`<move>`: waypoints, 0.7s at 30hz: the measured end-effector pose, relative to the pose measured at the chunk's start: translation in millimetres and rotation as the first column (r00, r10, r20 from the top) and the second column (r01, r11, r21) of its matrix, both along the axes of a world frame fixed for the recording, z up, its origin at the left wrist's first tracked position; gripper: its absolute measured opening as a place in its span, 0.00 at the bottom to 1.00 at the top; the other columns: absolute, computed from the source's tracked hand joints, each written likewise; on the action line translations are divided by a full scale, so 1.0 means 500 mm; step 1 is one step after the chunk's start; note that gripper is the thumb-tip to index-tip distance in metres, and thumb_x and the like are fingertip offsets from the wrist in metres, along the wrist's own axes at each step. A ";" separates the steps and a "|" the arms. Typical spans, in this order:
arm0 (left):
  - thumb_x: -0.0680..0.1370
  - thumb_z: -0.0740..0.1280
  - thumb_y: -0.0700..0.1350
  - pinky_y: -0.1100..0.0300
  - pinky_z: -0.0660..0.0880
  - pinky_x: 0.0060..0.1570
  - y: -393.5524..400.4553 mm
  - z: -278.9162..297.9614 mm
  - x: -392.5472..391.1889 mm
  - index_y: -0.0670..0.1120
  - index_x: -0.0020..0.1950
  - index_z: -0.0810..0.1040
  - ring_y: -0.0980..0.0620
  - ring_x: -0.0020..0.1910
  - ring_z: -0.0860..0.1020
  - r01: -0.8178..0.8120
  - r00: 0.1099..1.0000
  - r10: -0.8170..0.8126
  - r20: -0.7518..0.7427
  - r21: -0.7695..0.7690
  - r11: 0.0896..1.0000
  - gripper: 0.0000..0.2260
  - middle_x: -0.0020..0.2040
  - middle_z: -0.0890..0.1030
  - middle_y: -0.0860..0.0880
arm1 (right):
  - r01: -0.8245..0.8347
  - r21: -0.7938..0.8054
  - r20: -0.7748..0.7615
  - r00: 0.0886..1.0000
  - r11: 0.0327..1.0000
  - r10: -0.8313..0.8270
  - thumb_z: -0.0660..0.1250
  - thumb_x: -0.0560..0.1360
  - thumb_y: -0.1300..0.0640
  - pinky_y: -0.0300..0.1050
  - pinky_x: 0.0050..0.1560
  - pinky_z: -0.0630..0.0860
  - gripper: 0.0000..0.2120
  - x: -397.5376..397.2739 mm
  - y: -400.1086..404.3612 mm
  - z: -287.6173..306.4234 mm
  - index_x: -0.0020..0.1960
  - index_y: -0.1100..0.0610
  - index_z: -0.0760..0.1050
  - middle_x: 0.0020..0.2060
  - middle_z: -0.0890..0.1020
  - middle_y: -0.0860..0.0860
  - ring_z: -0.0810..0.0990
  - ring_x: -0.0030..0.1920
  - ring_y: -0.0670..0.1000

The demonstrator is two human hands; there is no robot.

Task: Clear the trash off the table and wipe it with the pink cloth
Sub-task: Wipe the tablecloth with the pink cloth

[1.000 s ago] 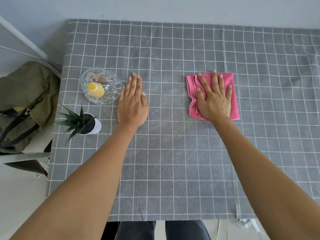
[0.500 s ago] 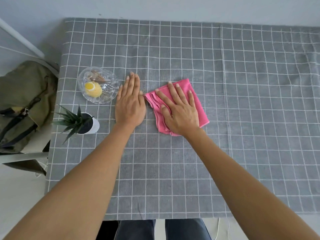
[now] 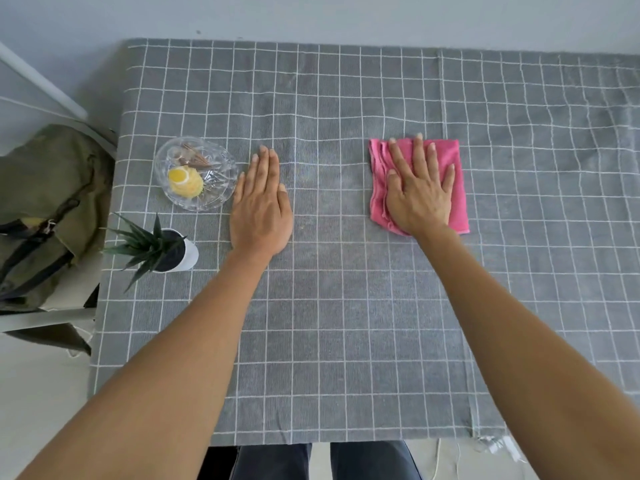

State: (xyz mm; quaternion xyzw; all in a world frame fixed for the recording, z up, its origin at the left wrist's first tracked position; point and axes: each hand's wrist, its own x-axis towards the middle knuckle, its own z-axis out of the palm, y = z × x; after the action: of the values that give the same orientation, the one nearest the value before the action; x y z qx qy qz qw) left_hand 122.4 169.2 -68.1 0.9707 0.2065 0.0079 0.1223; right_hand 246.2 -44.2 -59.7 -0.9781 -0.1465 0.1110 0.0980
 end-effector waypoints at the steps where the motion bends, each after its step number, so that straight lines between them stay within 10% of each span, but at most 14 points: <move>1: 0.83 0.44 0.46 0.57 0.39 0.76 -0.001 0.000 0.000 0.45 0.79 0.43 0.54 0.78 0.42 -0.002 1.000 0.002 0.000 0.003 1.000 0.24 0.79 0.43 0.48 | -0.049 -0.007 -0.002 0.999 0.999 0.049 0.42 0.80 0.44 0.60 0.73 0.34 0.26 -0.011 0.014 0.001 0.77 0.38 0.43 0.78 0.43 0.48 0.40 0.78 0.52; 10: 0.84 0.45 0.46 0.57 0.39 0.75 -0.002 0.001 0.001 0.45 0.79 0.44 0.54 0.78 0.44 0.001 1.000 -0.001 0.021 -0.006 1.000 0.24 0.79 0.45 0.49 | -0.385 0.025 0.055 0.922 0.922 0.384 0.43 0.80 0.44 0.59 0.75 0.39 0.25 -0.090 0.107 -0.005 0.77 0.38 0.47 0.78 0.47 0.47 0.44 0.78 0.50; 21: 0.84 0.44 0.46 0.57 0.39 0.76 0.005 -0.001 0.001 0.45 0.79 0.44 0.54 0.78 0.43 0.001 1.000 -0.001 0.022 -0.017 1.000 0.24 0.79 0.44 0.49 | 0.007 -0.012 0.018 1.000 1.000 -0.006 0.42 0.80 0.45 0.60 0.75 0.39 0.25 0.052 -0.058 0.001 0.77 0.38 0.45 0.78 0.45 0.46 0.42 0.78 0.50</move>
State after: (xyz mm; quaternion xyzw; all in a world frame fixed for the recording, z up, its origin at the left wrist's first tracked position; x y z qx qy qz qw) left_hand 122.7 171.7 -68.5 0.9696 0.2047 0.0169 0.1331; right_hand 272.4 -73.3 -59.1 -0.9801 -0.1435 0.1029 0.0910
